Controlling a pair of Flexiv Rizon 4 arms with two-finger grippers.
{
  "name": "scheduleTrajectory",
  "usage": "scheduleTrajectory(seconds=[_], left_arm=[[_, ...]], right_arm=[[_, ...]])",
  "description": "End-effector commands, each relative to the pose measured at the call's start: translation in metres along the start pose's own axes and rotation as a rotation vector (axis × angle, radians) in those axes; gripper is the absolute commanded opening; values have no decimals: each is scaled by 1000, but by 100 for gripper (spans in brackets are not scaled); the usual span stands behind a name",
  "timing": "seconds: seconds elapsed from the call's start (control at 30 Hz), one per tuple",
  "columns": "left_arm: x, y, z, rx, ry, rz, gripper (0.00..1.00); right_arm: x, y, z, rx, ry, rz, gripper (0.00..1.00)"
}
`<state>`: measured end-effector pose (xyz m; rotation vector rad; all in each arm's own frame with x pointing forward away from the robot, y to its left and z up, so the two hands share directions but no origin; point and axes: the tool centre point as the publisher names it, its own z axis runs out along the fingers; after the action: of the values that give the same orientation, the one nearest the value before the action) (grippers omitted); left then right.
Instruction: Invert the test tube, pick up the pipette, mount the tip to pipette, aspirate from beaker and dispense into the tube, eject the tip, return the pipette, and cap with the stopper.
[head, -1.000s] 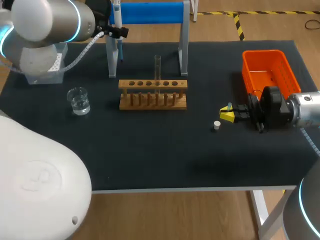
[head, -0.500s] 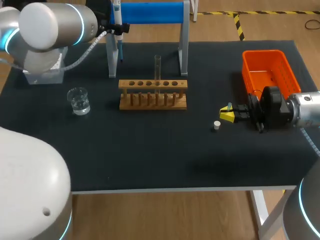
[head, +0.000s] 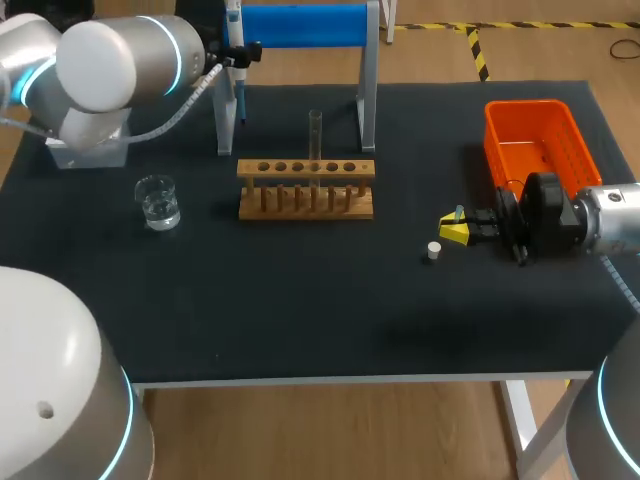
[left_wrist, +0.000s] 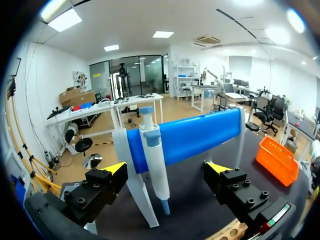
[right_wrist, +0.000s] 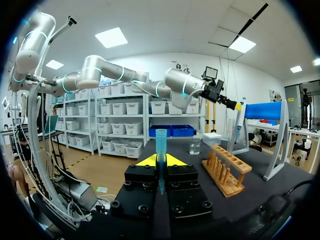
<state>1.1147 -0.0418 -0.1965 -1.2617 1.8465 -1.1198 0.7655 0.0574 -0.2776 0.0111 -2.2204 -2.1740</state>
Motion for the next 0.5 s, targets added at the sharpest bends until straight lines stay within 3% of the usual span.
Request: scheduleTrajectory(seconds=[0.03, 0.5], left_arm=[[8, -3, 6, 11, -316, -3, 100], [10, -6, 15, 27, -364, -68, 92]], right_arm=[[1, 0, 0, 0, -1, -1, 0], [1, 0, 0, 0, -1, -1, 0]])
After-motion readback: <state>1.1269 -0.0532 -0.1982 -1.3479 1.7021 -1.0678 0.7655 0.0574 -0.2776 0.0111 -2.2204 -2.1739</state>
